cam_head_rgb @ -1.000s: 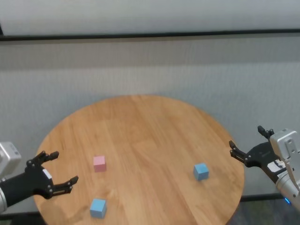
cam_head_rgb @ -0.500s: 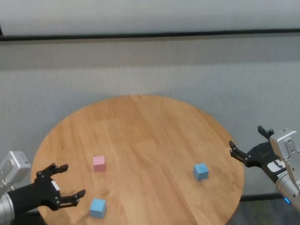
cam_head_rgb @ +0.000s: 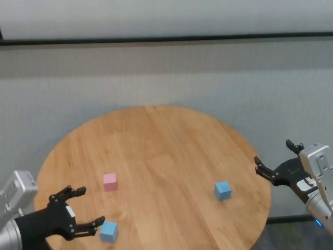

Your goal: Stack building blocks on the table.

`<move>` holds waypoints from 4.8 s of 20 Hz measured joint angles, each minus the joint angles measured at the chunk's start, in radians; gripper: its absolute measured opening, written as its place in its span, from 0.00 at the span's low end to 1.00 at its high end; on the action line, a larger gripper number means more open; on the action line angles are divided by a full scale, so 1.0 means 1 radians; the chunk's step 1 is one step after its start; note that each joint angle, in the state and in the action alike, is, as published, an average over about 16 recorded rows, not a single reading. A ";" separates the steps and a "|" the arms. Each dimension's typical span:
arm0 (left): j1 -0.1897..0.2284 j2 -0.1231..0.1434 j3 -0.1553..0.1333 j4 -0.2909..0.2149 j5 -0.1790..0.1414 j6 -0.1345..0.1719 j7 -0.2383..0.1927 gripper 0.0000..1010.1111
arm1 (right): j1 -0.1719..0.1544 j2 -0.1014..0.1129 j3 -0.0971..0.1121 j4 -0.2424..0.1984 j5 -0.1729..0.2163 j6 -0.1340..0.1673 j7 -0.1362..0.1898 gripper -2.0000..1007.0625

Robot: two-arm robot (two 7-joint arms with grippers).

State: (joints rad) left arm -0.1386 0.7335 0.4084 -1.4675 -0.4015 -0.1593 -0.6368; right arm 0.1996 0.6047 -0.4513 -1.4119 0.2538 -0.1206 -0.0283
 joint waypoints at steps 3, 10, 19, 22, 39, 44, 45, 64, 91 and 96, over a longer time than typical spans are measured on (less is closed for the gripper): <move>0.012 0.000 0.000 -0.015 0.009 0.001 -0.006 0.99 | 0.000 0.000 0.000 0.000 0.000 0.000 0.000 0.99; 0.009 -0.017 0.015 -0.007 0.044 0.018 -0.021 0.99 | 0.000 0.000 0.000 0.000 0.000 0.000 0.000 0.99; -0.043 -0.070 0.048 0.061 0.072 0.066 -0.039 0.99 | 0.000 0.000 0.000 0.000 0.000 0.000 0.000 0.99; -0.057 -0.082 0.057 0.079 0.080 0.075 -0.042 0.99 | 0.000 0.000 0.000 0.000 0.000 0.000 0.000 0.99; -0.067 -0.093 0.079 0.092 0.105 0.076 -0.054 0.99 | 0.000 0.000 0.000 0.000 0.000 0.000 0.000 0.99; -0.072 -0.097 0.083 0.099 0.108 0.078 -0.057 0.99 | 0.000 0.000 0.000 0.000 0.000 0.000 0.000 0.99; -0.073 -0.098 0.084 0.102 0.108 0.078 -0.057 0.99 | 0.000 0.000 0.000 0.000 0.000 0.000 0.000 0.99; -0.097 -0.114 0.103 0.143 0.110 0.086 -0.070 0.99 | 0.000 0.000 0.000 0.000 0.000 0.000 0.000 0.99; -0.108 -0.121 0.111 0.165 0.104 0.093 -0.069 0.66 | 0.000 0.000 0.000 0.000 0.000 0.000 0.000 0.99; -0.111 -0.125 0.106 0.167 0.100 0.097 -0.061 0.58 | 0.000 0.000 0.000 0.000 0.000 0.000 0.000 0.99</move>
State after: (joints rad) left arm -0.2496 0.6089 0.5142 -1.3002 -0.3015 -0.0624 -0.6973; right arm 0.1996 0.6046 -0.4513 -1.4119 0.2538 -0.1206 -0.0283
